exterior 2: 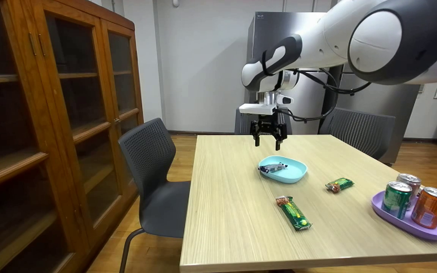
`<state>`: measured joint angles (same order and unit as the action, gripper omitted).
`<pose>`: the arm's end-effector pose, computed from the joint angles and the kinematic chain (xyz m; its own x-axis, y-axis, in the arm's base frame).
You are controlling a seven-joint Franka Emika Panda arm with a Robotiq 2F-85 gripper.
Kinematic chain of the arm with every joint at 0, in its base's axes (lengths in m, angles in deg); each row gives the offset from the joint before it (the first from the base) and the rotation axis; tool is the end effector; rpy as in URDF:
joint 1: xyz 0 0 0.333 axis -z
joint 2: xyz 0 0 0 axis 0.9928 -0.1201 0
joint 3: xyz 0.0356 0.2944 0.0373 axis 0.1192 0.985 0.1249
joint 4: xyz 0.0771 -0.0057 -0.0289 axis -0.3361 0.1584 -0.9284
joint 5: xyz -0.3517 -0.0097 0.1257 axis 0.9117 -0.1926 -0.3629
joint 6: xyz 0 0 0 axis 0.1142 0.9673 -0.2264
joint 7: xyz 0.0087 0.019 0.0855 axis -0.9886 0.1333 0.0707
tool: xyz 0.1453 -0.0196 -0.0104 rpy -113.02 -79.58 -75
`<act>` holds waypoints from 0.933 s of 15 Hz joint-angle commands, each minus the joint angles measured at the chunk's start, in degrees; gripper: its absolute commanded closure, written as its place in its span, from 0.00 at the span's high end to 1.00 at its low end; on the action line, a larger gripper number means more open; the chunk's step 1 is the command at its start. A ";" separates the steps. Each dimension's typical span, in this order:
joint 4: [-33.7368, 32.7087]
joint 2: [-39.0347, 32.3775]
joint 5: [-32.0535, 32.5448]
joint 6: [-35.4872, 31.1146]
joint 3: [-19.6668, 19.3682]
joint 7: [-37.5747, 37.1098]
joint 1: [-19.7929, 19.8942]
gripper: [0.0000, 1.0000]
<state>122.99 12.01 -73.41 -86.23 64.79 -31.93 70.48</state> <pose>0.7361 0.1353 0.1434 0.7107 -0.7023 -0.0410 -0.6942 -0.7096 0.1207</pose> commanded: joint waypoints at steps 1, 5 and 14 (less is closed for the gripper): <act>9.22 6.85 -0.87 1.95 1.79 3.97 0.09 1.00; 19.25 13.32 -0.47 0.81 2.38 5.96 0.02 1.00; 41.09 25.81 1.12 -2.65 2.87 17.78 0.50 1.00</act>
<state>153.03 31.02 -73.31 -85.96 66.70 -19.03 70.46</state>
